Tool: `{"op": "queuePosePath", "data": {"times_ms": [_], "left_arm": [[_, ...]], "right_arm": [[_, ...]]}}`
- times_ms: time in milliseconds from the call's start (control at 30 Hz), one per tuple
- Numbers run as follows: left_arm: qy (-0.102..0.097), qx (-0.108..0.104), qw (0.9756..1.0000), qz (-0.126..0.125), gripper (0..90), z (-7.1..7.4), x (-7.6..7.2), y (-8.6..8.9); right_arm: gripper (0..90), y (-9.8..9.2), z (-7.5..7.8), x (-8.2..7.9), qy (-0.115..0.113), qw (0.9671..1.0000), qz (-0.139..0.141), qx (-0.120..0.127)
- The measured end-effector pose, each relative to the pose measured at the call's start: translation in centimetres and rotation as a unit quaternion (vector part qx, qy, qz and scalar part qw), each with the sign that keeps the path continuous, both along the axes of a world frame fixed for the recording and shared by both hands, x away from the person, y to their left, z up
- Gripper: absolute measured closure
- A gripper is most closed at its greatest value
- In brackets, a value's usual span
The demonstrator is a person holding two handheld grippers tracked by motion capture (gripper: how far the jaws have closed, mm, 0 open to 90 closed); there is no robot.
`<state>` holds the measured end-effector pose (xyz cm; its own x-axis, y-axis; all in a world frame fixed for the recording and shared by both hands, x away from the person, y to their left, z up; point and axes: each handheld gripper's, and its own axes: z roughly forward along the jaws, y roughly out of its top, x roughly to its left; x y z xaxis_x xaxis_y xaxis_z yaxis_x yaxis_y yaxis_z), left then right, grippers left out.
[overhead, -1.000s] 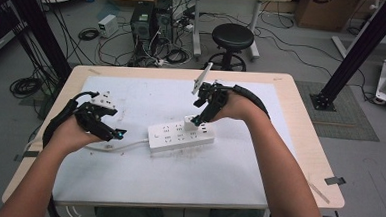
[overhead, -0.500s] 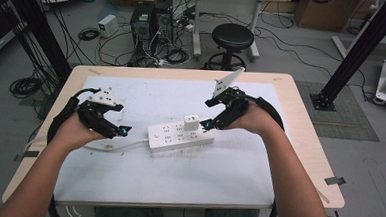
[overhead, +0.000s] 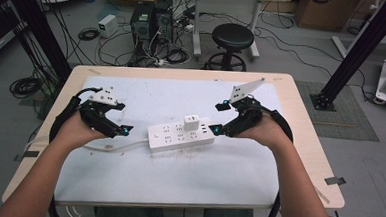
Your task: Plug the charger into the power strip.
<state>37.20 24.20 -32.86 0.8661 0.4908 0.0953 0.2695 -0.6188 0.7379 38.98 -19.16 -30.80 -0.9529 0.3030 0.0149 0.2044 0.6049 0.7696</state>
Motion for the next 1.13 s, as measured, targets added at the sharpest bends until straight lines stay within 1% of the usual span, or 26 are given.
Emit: {"op": "queuePosePath", "data": {"times_ms": [33,67,100,133,167,200,233,300,333,467,600,667,733,833,900,933,1033,1100,1133], "left_arm": [[-0.003,-0.015,0.9999,0.003,15.4,0.1,-0.1,-0.2],[-0.005,-0.012,0.9999,0.004,15.4,0.1,-0.2,-0.2],[-0.005,-0.009,0.9999,0.002,15.5,0.1,-0.2,-0.2],[-0.005,-0.011,0.9999,0.003,15.5,0.1,-0.3,-0.3],[-0.005,-0.006,1.0000,-0.001,15.5,0.2,-0.3,-0.3],[-0.005,-0.006,1.0000,-0.001,15.5,0.2,-0.3,-0.3],[-0.005,-0.012,0.9999,0.002,15.5,0.1,-0.4,-0.4],[-0.005,-0.009,0.9999,0.003,15.5,0.2,-0.4,-0.3],[-0.005,-0.009,0.9999,0.005,15.5,0.2,-0.4,-0.3],[-0.004,-0.012,0.9999,0.007,15.5,0.3,-0.5,-0.2],[-0.002,-0.012,0.9999,0.005,15.5,0.3,-0.5,-0.3],[-0.004,-0.008,0.9999,0.006,15.4,0.3,-0.5,-0.3],[-0.004,-0.008,0.9999,0.006,15.4,0.3,-0.5,-0.3],[-0.006,-0.002,1.0000,0.003,15.5,0.3,-0.5,-0.3],[-0.006,-0.004,1.0000,0.004,15.4,0.3,-0.5,-0.3],[-0.007,-0.001,1.0000,0.004,15.4,0.4,-0.5,-0.3],[-0.006,-0.003,1.0000,0.005,15.5,0.4,-0.5,-0.3],[-0.008,0.000,1.0000,0.004,15.5,0.4,-0.5,-0.3],[-0.007,-0.004,1.0000,0.005,15.5,0.4,-0.5,-0.3]], "right_arm": [[18.7,0.0,0.0,0.0,0.000,1.0000,0.000,0.000],[18.7,-0.9,-0.3,0.0,-0.003,0.9997,-0.008,0.021],[18.7,-1.0,-0.4,0.1,-0.002,0.9997,-0.010,0.024],[18.7,-1.1,-0.4,0.2,-0.002,0.9997,-0.010,0.023],[18.7,-1.2,-0.4,0.3,-0.005,0.9996,-0.011,0.024],[18.7,-1.2,-0.4,0.3,-0.005,0.9996,-0.011,0.024],[18.7,-1.2,-0.4,0.3,-0.003,0.9995,-0.012,0.028],[18.7,-1.2,-0.4,0.4,-0.006,0.9995,-0.012,0.029],[18.7,-1.2,-0.4,0.5,-0.006,0.9994,-0.016,0.031],[18.7,-1.0,-0.4,0.4,-0.006,0.9995,-0.013,0.028],[18.7,-0.8,-0.5,0.4,-0.001,0.9997,-0.015,0.019],[18.7,-0.7,-0.5,0.4,-0.004,0.9997,-0.013,0.021],[18.7,-0.6,-0.5,0.4,-0.001,0.9997,-0.015,0.019],[18.7,-0.5,-0.5,0.5,-0.002,0.9998,-0.011,0.018],[18.7,-0.5,-0.5,0.5,0.001,0.9998,-0.012,0.018],[18.7,-0.5,-0.4,0.5,0.001,0.9998,-0.013,0.018],[18.7,-0.7,-0.3,0.5,0.000,0.9997,-0.014,0.020],[18.7,-0.7,-0.3,0.5,0.000,0.9997,-0.014,0.020],[18.7,-0.9,-0.2,0.3,-0.003,0.9996,-0.016,0.022]]}}
